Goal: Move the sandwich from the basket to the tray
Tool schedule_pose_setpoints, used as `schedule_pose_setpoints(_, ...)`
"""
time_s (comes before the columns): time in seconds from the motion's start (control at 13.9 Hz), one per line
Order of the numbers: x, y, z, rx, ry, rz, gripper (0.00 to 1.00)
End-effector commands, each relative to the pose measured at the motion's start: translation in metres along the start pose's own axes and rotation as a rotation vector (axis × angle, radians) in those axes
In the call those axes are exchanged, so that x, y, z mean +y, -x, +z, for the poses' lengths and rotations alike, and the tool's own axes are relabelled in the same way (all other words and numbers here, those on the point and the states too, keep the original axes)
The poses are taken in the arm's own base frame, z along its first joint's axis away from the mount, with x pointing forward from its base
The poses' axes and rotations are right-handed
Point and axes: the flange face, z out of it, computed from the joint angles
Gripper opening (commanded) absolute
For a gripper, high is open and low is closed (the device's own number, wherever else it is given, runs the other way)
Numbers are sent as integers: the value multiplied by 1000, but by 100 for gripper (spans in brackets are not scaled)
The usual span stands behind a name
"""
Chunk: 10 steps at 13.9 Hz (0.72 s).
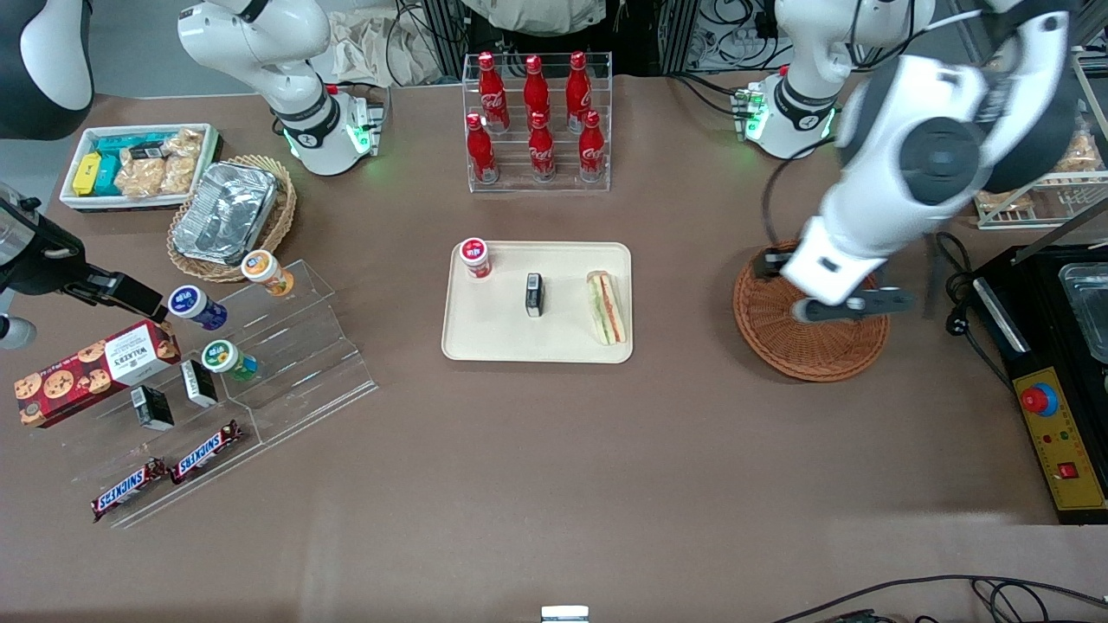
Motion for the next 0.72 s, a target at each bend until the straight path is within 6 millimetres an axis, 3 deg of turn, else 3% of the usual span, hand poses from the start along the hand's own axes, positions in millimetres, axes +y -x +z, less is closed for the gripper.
schedule_pose_setpoints(0.0,-34,7,-30,22,-1,39,99)
schedule_pose_setpoints(0.14,-74,7,-51,49,-58,104,99)
schedule_pose_setpoints(0.22,-90,7,-52,33,-68,170,100)
schedule_pose_setpoints(0.36,-107,7,-69,47,-71,226,99)
schedule_pose_setpoints(0.5,-116,12,-102,71,-59,204,99)
schedule_pose_setpoints(0.65,-122,10,-105,75,-51,191,100)
